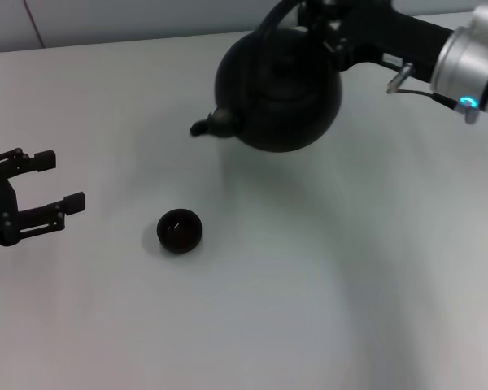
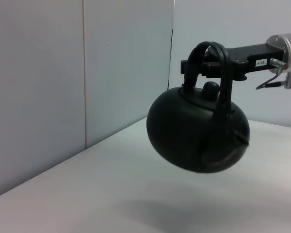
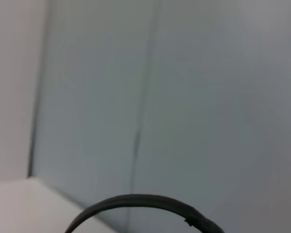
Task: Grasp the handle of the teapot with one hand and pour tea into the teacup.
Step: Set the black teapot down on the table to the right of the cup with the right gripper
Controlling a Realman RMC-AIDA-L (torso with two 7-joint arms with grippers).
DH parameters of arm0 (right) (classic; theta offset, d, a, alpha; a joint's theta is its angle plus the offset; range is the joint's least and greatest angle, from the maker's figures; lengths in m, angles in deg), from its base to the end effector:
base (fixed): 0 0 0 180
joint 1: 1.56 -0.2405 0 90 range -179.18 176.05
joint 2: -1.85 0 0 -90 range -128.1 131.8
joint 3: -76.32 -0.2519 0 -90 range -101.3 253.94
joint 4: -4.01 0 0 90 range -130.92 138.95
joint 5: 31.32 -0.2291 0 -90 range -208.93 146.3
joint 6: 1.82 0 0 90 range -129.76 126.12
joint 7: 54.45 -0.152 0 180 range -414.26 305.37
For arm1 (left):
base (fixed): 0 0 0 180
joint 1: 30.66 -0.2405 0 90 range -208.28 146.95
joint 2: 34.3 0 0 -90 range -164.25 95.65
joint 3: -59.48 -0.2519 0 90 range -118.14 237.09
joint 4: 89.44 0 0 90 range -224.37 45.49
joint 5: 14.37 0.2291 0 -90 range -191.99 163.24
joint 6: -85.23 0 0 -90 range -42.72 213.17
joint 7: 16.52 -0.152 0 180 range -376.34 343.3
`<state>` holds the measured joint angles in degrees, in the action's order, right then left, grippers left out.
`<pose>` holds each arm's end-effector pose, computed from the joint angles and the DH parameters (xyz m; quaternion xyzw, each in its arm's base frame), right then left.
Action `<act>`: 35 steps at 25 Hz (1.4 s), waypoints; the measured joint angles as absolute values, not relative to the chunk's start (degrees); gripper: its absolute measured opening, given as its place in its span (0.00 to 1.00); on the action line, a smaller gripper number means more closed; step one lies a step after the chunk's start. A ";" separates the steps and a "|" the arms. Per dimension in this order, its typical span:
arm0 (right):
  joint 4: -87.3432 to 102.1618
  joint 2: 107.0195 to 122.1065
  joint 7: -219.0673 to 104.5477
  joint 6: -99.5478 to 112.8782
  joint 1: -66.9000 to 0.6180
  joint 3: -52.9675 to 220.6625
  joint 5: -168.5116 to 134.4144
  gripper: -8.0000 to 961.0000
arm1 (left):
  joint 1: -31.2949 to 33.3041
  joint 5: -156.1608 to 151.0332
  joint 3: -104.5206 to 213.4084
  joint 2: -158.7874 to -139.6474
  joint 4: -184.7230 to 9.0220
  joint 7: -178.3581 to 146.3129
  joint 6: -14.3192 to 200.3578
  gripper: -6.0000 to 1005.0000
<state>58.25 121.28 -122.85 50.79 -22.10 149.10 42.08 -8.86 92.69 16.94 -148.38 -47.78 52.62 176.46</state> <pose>0.2170 0.4045 0.0144 -0.8729 0.1270 0.2833 0.3765 -0.3080 0.3235 0.0457 -0.9429 -0.1445 -0.2224 0.2014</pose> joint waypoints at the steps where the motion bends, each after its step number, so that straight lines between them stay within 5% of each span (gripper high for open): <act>1: 57.20 121.20 -122.85 50.82 -21.82 148.71 40.42 0.16 | -8.80 92.66 16.94 -148.39 -47.78 52.62 176.46 0.78; 35: 34.94 120.85 -121.40 47.79 -28.62 143.38 36.15 0.23 | -8.72 92.49 16.94 -148.64 -47.09 51.90 176.54 0.78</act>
